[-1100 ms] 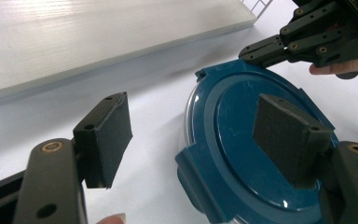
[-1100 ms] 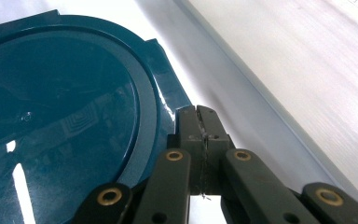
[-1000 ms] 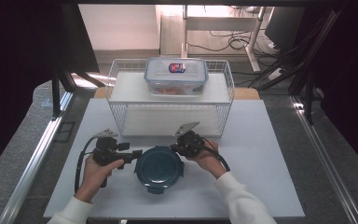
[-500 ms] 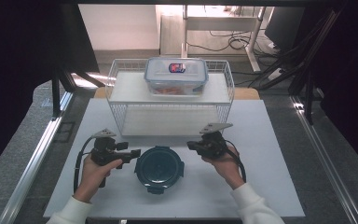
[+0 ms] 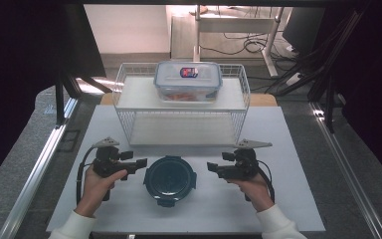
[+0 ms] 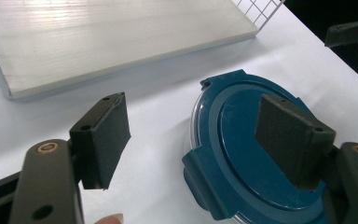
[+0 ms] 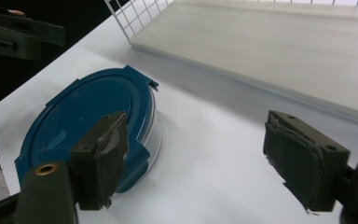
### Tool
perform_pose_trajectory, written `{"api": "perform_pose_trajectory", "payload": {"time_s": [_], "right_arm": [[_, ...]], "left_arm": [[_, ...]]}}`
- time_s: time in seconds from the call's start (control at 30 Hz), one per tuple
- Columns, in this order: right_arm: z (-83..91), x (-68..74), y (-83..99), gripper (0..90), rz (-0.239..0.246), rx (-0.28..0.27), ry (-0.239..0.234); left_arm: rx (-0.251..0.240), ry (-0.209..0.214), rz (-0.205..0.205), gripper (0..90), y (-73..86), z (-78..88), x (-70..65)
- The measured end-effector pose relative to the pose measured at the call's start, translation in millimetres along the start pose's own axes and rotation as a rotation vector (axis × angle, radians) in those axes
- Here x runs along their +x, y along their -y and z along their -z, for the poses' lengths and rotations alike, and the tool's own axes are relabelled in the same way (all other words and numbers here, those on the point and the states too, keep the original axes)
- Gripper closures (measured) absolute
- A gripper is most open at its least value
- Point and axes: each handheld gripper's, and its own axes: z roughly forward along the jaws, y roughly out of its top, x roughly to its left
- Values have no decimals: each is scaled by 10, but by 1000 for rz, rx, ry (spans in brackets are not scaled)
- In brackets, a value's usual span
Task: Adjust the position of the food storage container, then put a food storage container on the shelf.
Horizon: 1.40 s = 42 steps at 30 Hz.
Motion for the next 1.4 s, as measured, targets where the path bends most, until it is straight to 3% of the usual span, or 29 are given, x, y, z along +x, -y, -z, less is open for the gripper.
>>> {"api": "perform_pose_trajectory", "payload": {"time_s": [0.1, 0.2, 0.33, 0.4, 0.63, 0.87, 1.03, 1.23, 1.27, 1.4], "right_arm": [[12, 3, 15, 208, -8, 12, -5], [11, -10, 28, 203, -47, 16, -40], [-3, -7, 32, 198, -53, 16, -46], [-26, 7, 40, 194, -55, 25, -54], [-97, 46, 75, 175, -80, 56, -73], [-163, 79, 108, 170, -99, 78, -84], [-247, 128, 134, 161, -134, 92, -108], [-331, 150, 177, 152, -174, 112, -122], [-372, 153, 204, 150, -203, 126, -141], [-444, 172, 249, 149, -236, 142, -158]], "left_arm": [[3, 1, 9, 254, 0, 9, 4], [8, -2, 25, 243, -1, 18, 8], [18, -4, 29, 215, 0, 23, -6], [21, 31, 61, 182, 1, 44, 0], [34, 53, 113, 140, 48, 94, 34], [57, 69, 136, 125, 93, 71, 60], [75, 84, 145, 120, 108, 27, 66], [95, 131, 195, 112, 150, -60, 123], [104, 146, 208, 112, 166, -94, 141], [143, 175, 238, 115, 219, -228, 156]]}}
